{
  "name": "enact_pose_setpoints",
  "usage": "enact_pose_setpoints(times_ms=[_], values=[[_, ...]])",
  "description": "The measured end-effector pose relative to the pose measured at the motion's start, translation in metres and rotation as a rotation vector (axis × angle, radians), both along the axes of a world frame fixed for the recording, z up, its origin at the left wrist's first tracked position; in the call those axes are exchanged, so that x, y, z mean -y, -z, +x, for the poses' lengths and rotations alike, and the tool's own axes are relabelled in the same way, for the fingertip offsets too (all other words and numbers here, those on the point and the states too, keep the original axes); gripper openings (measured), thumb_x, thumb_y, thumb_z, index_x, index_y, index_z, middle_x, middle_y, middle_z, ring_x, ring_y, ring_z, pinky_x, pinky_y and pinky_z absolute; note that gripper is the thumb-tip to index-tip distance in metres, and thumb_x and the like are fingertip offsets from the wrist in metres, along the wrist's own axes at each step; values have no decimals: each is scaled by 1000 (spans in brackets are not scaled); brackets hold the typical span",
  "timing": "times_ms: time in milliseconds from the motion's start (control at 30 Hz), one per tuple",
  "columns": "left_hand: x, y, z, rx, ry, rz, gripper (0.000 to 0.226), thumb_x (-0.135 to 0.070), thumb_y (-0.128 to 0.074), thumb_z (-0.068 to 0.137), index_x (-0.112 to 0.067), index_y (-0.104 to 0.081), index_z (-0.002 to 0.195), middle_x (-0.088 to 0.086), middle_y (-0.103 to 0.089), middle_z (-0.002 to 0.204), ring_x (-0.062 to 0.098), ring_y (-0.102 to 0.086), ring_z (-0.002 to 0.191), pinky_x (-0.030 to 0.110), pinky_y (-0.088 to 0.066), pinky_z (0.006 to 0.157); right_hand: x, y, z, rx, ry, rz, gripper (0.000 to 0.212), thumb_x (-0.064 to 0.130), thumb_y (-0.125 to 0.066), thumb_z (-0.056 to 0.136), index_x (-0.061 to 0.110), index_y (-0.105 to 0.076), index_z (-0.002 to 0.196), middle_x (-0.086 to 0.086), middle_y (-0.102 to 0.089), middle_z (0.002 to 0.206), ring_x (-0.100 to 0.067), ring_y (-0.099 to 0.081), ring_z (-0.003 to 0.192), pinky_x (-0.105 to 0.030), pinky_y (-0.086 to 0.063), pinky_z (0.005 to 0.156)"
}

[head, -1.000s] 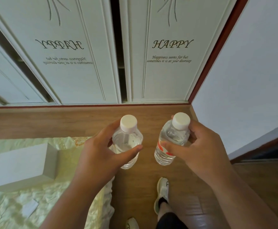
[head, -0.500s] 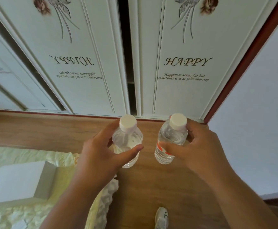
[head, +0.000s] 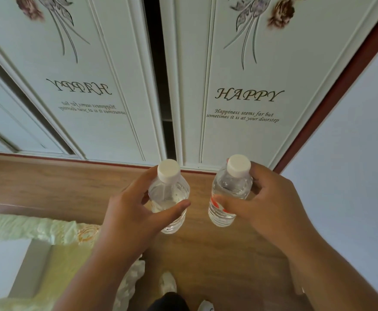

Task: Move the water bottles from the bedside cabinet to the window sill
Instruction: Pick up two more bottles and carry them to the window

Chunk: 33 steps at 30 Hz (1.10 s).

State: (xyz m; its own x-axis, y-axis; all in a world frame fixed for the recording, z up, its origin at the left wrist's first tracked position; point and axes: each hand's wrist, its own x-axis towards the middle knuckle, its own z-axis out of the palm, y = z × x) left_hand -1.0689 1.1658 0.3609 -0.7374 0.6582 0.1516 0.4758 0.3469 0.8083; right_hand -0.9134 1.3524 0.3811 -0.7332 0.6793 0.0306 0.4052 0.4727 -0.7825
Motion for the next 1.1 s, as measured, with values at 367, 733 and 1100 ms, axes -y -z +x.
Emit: enact_pose_setpoints(times_ms=[367, 733, 1100], values=[[-74, 19, -108, 47, 83, 12, 81, -63, -79, 58, -49, -50, 132, -23, -65, 121, 5, -65, 110, 38, -57, 94, -59, 10, -88, 51, 90, 69, 70, 67, -80, 63, 47, -59, 127, 27, -67, 114, -4, -66, 103, -35, -58, 91], [-99, 5, -273, -14, 29, 102, 74, -62, -80, 62, -51, -53, 129, -34, -63, 112, -6, -63, 105, 20, -53, 89, -86, -4, -261, -7, 34, 97, 51, 51, -88, 66, 56, -58, 108, 43, -63, 99, 19, -58, 100, -2, -44, 73], [-2, 14, -363, -29, -378, 86, 75, -60, -82, 64, -44, -56, 132, -28, -67, 116, 0, -66, 107, 34, -57, 92, -45, 5, -439, -5, -412, 6, 55, 53, -87, 64, 48, -64, 114, 32, -70, 101, 13, -65, 97, -7, -53, 72]])
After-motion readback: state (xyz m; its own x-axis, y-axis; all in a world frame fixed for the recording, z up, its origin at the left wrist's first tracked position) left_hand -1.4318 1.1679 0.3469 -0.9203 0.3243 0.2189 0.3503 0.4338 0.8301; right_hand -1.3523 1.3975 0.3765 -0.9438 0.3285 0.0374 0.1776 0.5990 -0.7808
